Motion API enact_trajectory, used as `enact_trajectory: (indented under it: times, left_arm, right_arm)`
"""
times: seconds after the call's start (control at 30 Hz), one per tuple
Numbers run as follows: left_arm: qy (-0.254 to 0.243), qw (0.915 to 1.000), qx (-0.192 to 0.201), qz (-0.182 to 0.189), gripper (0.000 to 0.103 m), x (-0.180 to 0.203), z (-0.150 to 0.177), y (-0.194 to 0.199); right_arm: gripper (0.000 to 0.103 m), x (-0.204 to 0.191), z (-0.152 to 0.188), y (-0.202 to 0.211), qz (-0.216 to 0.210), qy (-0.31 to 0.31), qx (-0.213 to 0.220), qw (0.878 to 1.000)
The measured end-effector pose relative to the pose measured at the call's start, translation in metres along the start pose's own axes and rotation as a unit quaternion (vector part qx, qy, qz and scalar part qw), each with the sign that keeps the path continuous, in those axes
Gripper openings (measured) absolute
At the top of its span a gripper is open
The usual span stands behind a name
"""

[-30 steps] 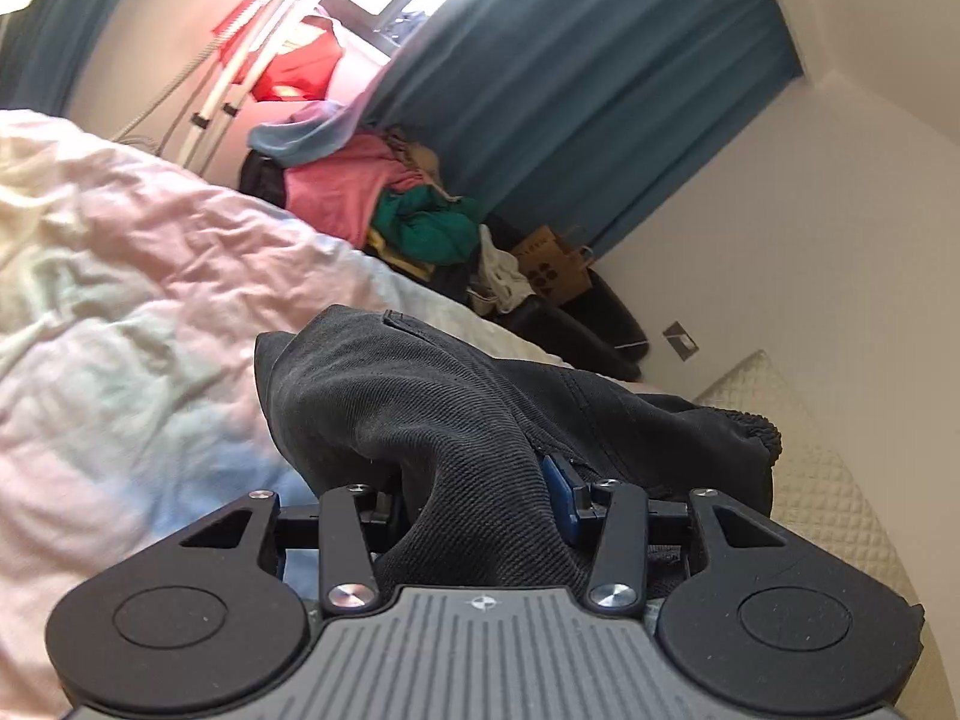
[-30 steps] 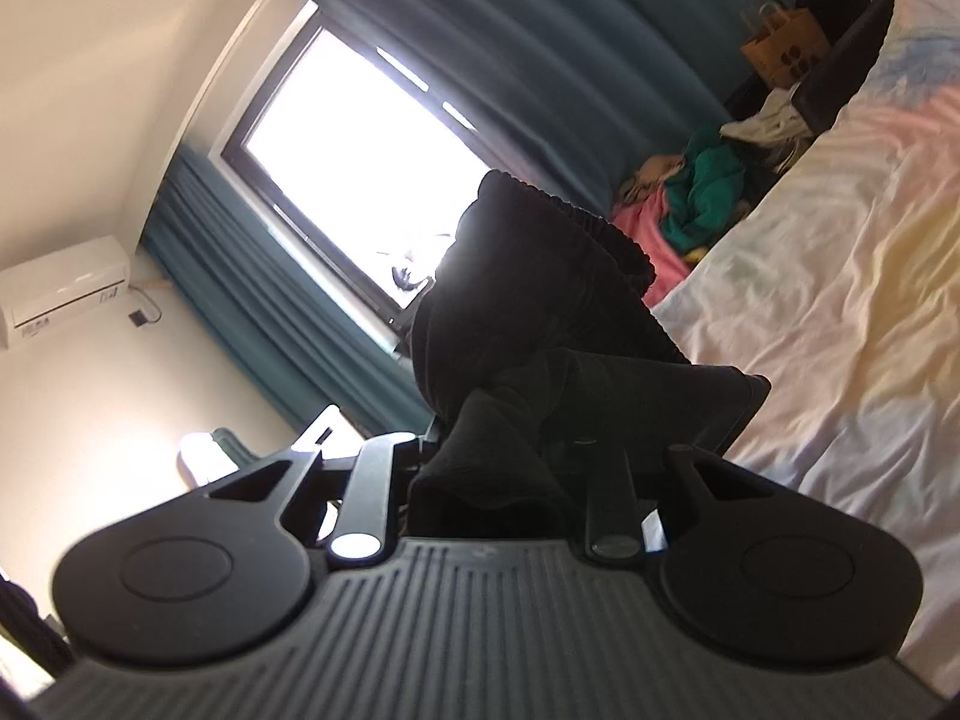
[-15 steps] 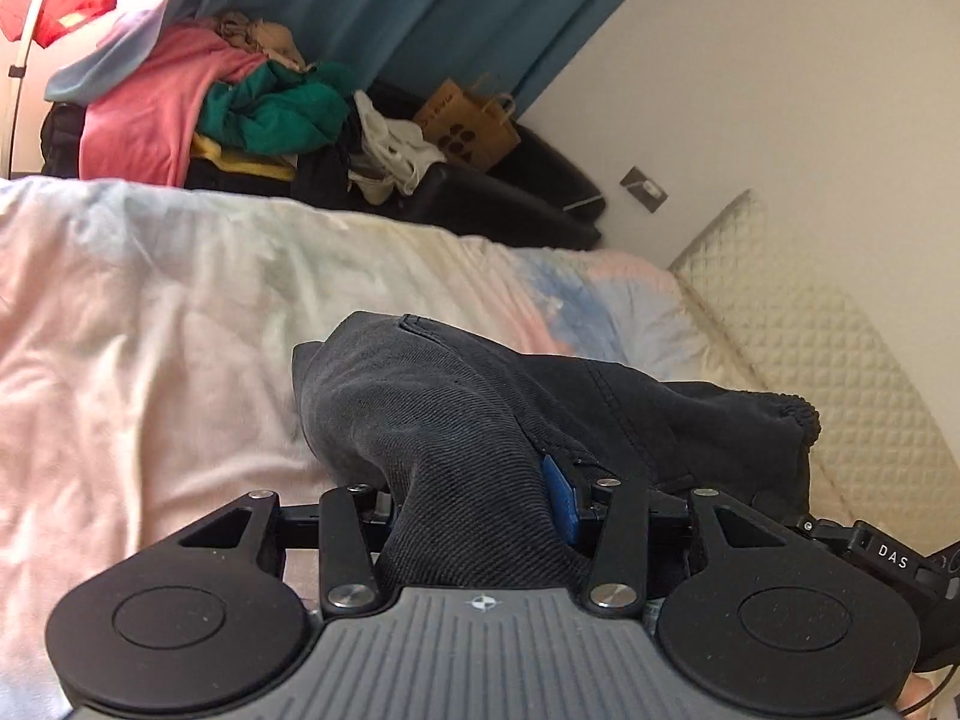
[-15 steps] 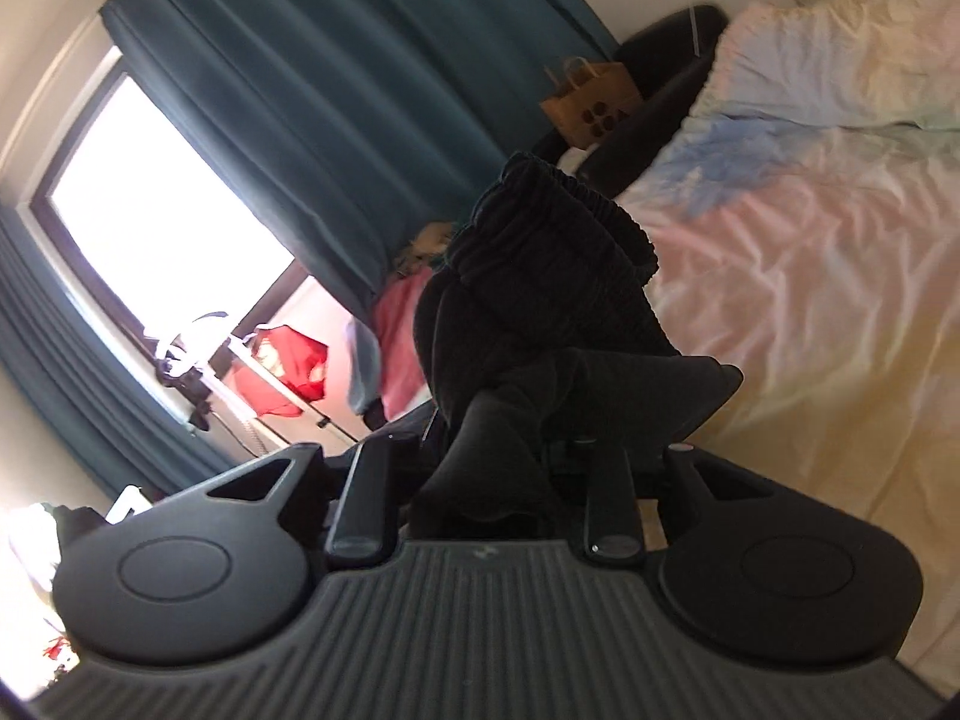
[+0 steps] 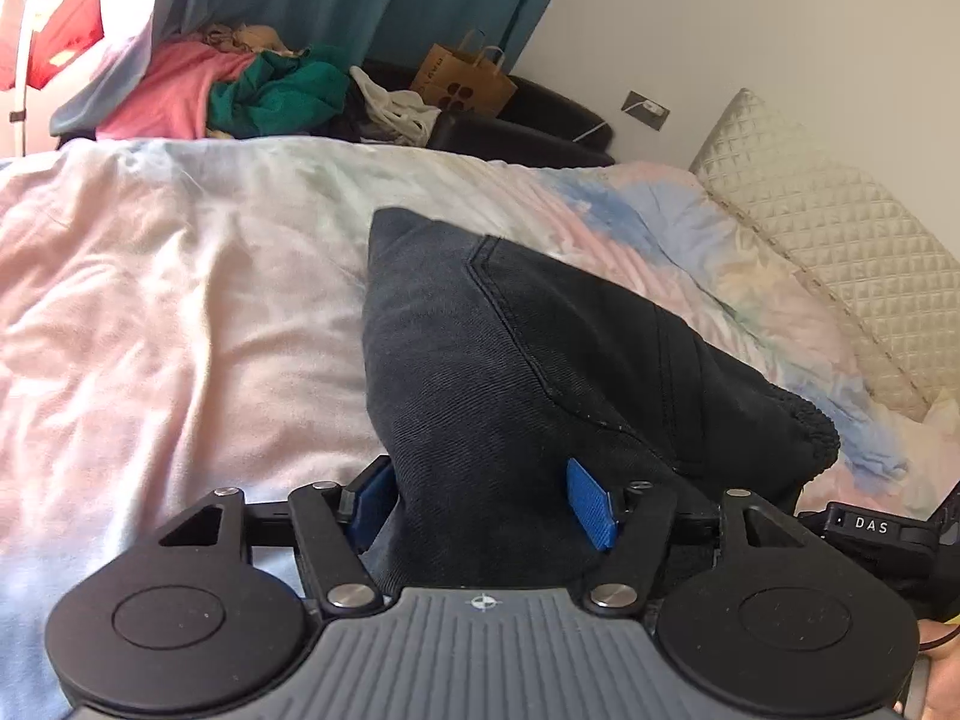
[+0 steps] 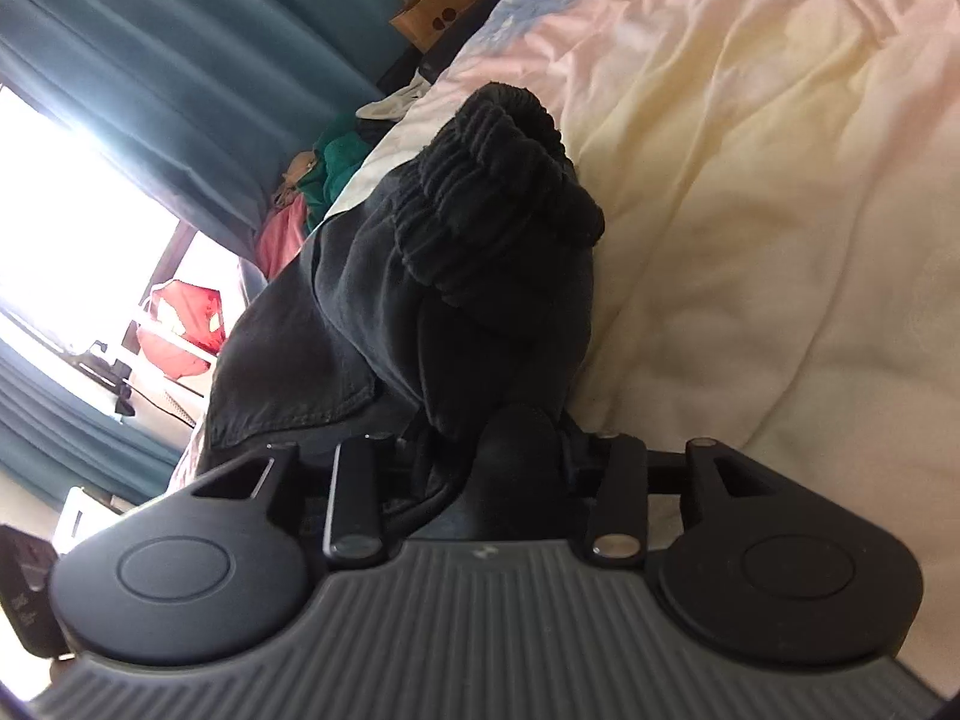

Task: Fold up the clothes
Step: 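Set the folded bundle down on the bed and open both grippers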

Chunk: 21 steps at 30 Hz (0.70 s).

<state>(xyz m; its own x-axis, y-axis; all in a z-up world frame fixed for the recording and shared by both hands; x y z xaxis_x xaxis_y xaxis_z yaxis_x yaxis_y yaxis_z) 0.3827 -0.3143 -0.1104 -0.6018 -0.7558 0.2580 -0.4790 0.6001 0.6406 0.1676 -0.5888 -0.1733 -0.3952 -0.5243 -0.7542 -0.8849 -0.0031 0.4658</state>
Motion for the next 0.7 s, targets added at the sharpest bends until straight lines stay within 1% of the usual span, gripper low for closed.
enact_trajectory:
  times: [0.07,0.17,0.23,0.3,0.43,0.53,0.6,0.63,0.67,0.7]
  left_arm:
    - [-0.007,0.9998,0.012,-0.015,0.068,0.007,-0.007,0.028]
    - [-0.017,0.9989,0.038,-0.022,0.071,0.021,-0.018,0.076]
    - [-0.023,0.9979,0.053,-0.027,0.072,0.031,-0.027,0.108]
    - [-0.030,0.9967,0.069,-0.031,0.072,0.042,-0.034,0.140]
    - [-0.049,0.9940,0.092,-0.032,0.075,0.069,-0.041,0.201]
    - [-0.081,0.9909,0.103,-0.032,0.077,0.090,-0.036,0.247]
    - [-0.090,0.9884,0.116,-0.038,0.083,0.102,-0.030,0.277]
    - [-0.091,0.9878,0.121,-0.037,0.085,0.107,-0.027,0.290]
    - [-0.091,0.9874,0.125,-0.035,0.092,0.112,-0.023,0.302]
    - [-0.092,0.9869,0.129,-0.033,0.103,0.117,-0.019,0.315]
  right_arm:
    - [0.043,-0.008,-0.007,0.012,0.012,-0.018,-0.007,1.000]
    - [0.043,-0.031,-0.016,0.047,0.036,0.019,0.000,0.999]
    - [0.043,-0.053,-0.023,0.073,0.022,0.047,0.013,0.999]
    - [0.043,-0.077,-0.028,0.097,0.019,0.073,0.021,0.997]
    - [0.043,-0.114,-0.014,0.138,0.005,0.123,0.032,0.992]
    - [0.043,-0.142,-0.003,0.169,-0.006,0.160,0.039,0.986]
    - [0.043,-0.160,0.005,0.190,-0.013,0.185,0.045,0.982]
    - [0.046,-0.170,0.008,0.200,-0.017,0.197,0.047,0.979]
    - [0.056,-0.179,0.012,0.210,-0.020,0.209,0.050,0.976]
    - [0.063,-0.188,0.016,0.221,-0.024,0.221,0.052,0.973]
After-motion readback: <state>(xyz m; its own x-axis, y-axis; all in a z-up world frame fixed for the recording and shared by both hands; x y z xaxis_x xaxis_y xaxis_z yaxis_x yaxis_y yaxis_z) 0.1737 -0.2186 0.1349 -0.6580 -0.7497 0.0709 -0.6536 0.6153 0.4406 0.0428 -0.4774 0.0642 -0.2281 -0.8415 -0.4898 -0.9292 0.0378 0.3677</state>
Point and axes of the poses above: each gripper's, at about its wrist camera, not at the fingertips, and y roughly against the way its jaws point, x to its right, z to its underside, the point moved 4 cm from there along -y, roughly the way its jaws point, and after that the axes turned 6 degrees about -z, right-handed, at the moved point
